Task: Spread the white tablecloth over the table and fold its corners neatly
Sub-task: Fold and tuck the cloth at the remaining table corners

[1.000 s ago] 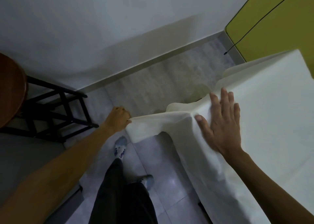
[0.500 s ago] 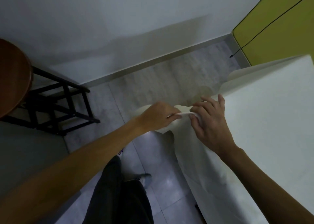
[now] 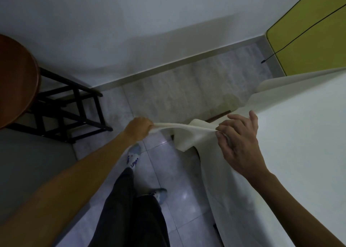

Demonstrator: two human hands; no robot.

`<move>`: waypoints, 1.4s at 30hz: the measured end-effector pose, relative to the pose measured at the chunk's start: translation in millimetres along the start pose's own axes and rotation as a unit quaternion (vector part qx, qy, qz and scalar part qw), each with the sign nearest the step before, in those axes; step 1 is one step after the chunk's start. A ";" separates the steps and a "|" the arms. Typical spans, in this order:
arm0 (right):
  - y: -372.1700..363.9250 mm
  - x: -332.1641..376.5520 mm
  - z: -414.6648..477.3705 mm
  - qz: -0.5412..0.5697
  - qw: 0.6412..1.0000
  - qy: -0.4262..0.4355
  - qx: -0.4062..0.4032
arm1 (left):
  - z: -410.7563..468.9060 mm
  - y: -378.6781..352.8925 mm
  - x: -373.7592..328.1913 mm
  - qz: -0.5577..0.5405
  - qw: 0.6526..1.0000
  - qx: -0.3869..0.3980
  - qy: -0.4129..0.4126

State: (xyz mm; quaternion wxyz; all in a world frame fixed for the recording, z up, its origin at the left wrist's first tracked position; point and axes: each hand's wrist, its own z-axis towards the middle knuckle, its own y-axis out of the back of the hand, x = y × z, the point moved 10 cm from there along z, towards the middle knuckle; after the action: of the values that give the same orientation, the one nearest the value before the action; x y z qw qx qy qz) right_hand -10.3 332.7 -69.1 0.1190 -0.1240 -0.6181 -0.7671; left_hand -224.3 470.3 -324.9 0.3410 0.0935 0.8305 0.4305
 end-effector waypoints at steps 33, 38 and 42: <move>-2.7 -2.0 1.3 -0.006 0.999 -0.032 0.019 | 58.5 -56.5 11.1 -0.034 0.983 0.182 -0.002; -3.0 1.9 5.3 -0.016 0.999 -0.033 0.030 | 124.9 -21.0 27.9 0.071 0.981 0.178 -0.009; -11.9 8.7 10.1 -0.088 0.990 0.012 0.112 | 185.5 -7.6 -26.7 0.154 0.968 0.166 -0.109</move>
State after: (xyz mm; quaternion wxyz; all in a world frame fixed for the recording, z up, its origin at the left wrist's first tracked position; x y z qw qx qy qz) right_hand -22.1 344.8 -75.1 0.0714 -0.0456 -0.7072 -0.7019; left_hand -83.3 574.5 -391.4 0.3388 0.3224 0.8236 0.3209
